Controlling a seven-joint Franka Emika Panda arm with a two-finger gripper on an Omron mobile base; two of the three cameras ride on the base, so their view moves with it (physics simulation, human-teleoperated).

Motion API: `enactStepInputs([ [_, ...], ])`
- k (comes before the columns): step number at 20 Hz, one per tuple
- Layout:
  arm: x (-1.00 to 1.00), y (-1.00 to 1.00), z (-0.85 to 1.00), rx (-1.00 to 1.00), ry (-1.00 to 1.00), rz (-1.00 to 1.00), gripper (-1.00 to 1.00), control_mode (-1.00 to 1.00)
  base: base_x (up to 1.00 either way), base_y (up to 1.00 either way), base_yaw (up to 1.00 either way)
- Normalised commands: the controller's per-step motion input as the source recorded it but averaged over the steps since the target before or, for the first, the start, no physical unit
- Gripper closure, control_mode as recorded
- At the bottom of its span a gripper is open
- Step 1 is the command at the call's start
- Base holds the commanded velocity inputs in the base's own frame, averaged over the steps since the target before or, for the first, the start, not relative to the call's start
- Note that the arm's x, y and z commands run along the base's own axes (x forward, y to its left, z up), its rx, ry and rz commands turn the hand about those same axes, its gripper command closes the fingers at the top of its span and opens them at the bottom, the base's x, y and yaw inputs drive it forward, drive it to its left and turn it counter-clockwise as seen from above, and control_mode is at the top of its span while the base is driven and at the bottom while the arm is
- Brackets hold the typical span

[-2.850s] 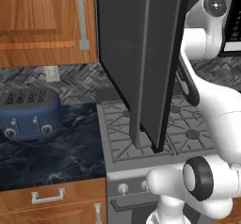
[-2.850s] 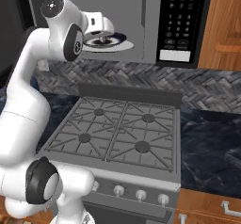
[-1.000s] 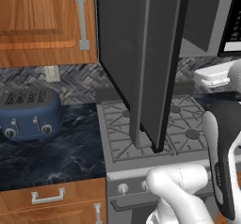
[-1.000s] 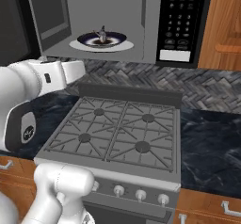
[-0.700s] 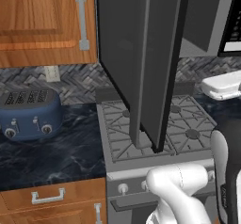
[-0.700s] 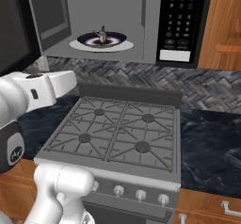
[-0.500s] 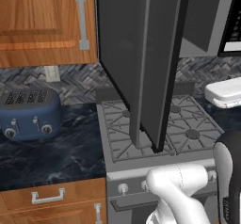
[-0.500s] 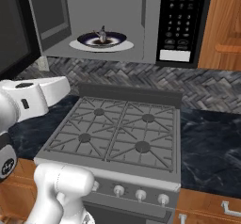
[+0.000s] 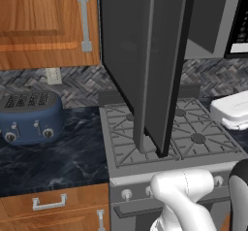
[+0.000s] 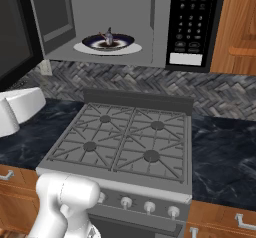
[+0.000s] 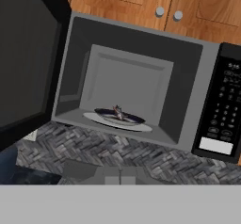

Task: Transport the fish from the fridge to the microwave and turn on the microwave.

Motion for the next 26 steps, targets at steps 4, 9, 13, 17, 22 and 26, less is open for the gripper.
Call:
enactStepInputs([
  [4,-0.23,0.42,0.0,-0.03,0.0,0.04,1.0,-1.0,0.0,0.0,0.0],
  [9,0.0,0.28,0.0,0.0,0.0,0.0,1.0,-1.0,0.0,0.0,0.0],
  [13,0.0,0.07,0.0,0.0,-0.02,0.0,1.0,-1.0,0.0,0.0,0.0],
  [17,0.0,0.0,0.0,0.0,0.0,0.0,1.0,-1.0,0.0,0.0,0.0],
  [22,-0.04,0.01,0.0,-0.01,-0.01,0.0,1.0,-1.0,0.0,0.0,0.0],
  [26,-0.1,0.17,0.0,-0.03,-0.02,0.0,1.0,-1.0,0.0,0.0,0.0],
])
